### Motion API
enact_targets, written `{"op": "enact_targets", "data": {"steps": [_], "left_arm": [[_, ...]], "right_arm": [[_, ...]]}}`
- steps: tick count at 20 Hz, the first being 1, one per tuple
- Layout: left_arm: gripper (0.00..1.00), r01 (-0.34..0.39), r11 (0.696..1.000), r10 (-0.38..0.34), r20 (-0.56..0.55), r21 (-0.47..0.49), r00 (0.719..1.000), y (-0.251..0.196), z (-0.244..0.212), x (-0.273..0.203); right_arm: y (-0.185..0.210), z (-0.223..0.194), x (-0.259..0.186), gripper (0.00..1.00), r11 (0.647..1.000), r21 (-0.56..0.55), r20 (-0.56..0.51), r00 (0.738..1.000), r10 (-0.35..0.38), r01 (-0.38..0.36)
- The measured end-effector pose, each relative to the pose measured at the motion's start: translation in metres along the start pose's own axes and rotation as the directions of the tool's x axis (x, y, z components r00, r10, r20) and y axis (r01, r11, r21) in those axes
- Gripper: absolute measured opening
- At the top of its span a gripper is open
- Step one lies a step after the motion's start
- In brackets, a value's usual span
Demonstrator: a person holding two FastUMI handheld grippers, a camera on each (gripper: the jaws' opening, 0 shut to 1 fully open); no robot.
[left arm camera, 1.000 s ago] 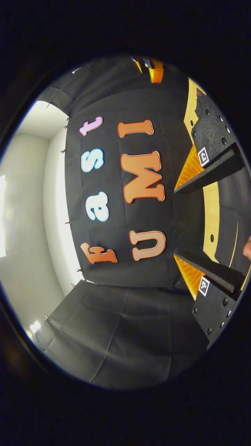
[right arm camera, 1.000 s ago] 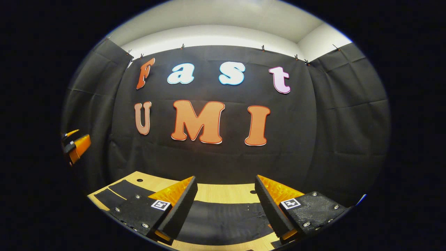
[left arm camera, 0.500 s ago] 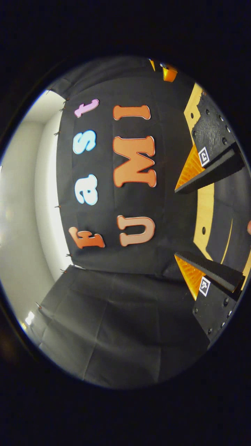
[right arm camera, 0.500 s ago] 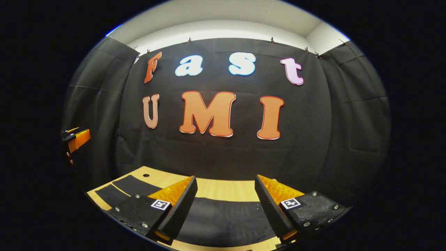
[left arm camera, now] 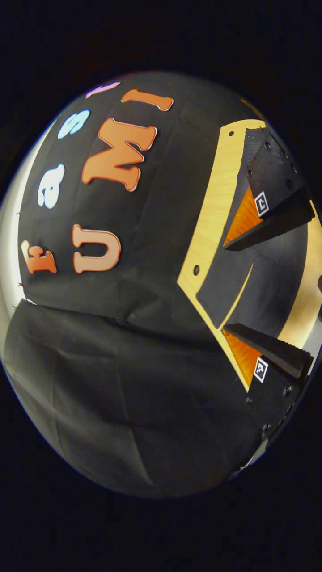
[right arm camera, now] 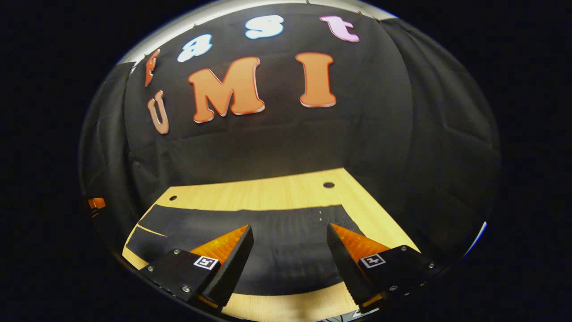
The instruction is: Grasp the waist and the cuffs of the jeans and fold them to make the two legs overlap; first hold the waist and fold one-third of the jeans toward the cuffs, then hold the cuffs and fold the remaining one-third in the same direction to finish folding.
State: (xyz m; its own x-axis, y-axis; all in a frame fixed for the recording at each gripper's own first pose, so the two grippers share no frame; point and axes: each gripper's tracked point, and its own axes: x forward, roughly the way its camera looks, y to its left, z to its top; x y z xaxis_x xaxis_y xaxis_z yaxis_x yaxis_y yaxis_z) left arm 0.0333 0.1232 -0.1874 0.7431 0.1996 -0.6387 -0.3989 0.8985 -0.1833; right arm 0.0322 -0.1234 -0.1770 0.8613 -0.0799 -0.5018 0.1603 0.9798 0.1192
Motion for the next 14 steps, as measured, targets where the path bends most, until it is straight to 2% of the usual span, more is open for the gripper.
{"op": "enact_targets", "data": {"steps": [3, 5, 6, 8, 10, 11, 13, 14], "left_arm": [[0.98, -0.101, 0.995, 0.098, -0.143, -0.011, 0.985, 0.022, -0.035, 0.014], [0.98, -0.142, 0.990, 0.140, -0.228, 0.006, 0.964, 0.031, -0.056, 0.023], [0.96, -0.152, 0.988, 0.149, -0.275, 0.010, 0.950, 0.031, -0.064, 0.024], [0.98, -0.169, 0.986, 0.154, -0.352, -0.010, 0.923, 0.031, -0.069, 0.019], [0.98, -0.209, 0.976, 0.165, -0.428, -0.057, 0.889, 0.037, -0.085, 0.018], [0.98, -0.259, 0.963, 0.188, -0.492, -0.080, 0.850, 0.045, -0.097, 0.018], [0.99, -0.307, 0.944, 0.193, -0.557, -0.119, 0.808, 0.058, -0.113, 0.024], [0.99, -0.329, 0.936, 0.201, -0.576, -0.126, 0.793, 0.064, -0.115, 0.026]], "right_arm": [[-0.025, -0.034, 0.019, 0.99, 0.993, 0.120, -0.140, 0.990, -0.007, 0.024], [-0.040, -0.064, 0.028, 0.99, 0.981, 0.188, -0.248, 0.969, -0.005, 0.053], [-0.046, -0.074, 0.033, 0.99, 0.973, 0.220, -0.288, 0.958, -0.003, 0.069], [-0.054, -0.091, 0.040, 0.98, 0.950, 0.294, -0.350, 0.937, 0.006, 0.104], [-0.066, -0.111, 0.052, 0.97, 0.910, 0.384, -0.414, 0.910, 0.020, 0.155], [-0.069, -0.117, 0.051, 0.98, 0.876, 0.444, -0.449, 0.893, 0.034, 0.189], [-0.082, -0.126, 0.064, 0.98, 0.804, 0.539, -0.478, 0.877, 0.047, 0.250], [-0.091, -0.133, 0.065, 0.98, 0.786, 0.546, -0.502, 0.864, 0.031, 0.289]]}}
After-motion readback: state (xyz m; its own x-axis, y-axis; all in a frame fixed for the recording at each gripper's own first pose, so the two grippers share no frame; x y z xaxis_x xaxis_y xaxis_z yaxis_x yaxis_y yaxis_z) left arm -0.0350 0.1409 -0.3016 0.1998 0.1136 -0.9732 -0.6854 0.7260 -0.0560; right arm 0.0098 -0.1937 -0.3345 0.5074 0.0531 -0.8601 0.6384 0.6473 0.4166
